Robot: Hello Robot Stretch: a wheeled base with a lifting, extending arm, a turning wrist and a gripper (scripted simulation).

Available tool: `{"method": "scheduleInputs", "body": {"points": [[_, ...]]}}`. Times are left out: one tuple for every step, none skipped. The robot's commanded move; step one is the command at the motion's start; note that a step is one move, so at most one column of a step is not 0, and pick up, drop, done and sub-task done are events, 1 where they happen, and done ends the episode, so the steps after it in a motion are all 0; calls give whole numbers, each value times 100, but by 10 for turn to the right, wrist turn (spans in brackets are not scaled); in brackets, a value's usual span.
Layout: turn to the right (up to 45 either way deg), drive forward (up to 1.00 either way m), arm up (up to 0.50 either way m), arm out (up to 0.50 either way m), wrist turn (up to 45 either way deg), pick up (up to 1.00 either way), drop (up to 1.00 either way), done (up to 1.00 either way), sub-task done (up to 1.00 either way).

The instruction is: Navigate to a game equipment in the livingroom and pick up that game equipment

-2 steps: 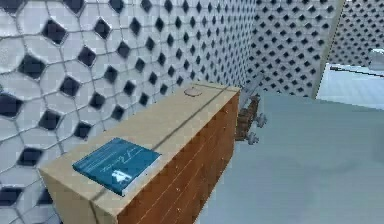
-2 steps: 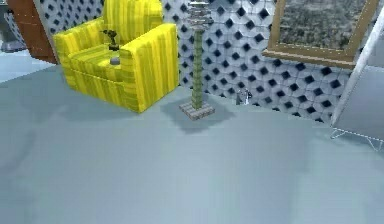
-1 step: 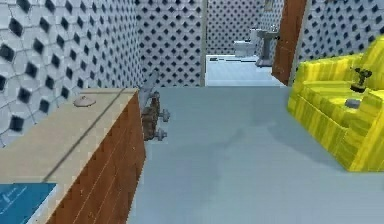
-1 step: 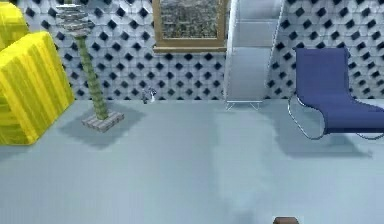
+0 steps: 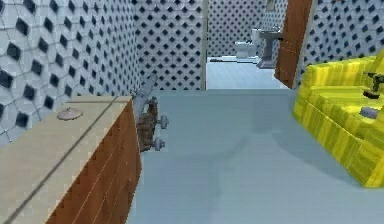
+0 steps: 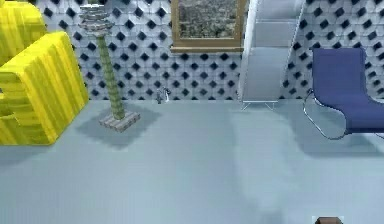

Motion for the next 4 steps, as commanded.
{"method": "scheduleInputs", "body": {"points": [[240,0,0,0,0,0,0,0,0],[0,5,0,0,0,0,0,0,0],[-120,0,0,0,0,0,0,0,0],[0,100,0,0,0,0,0,0,0]]}}
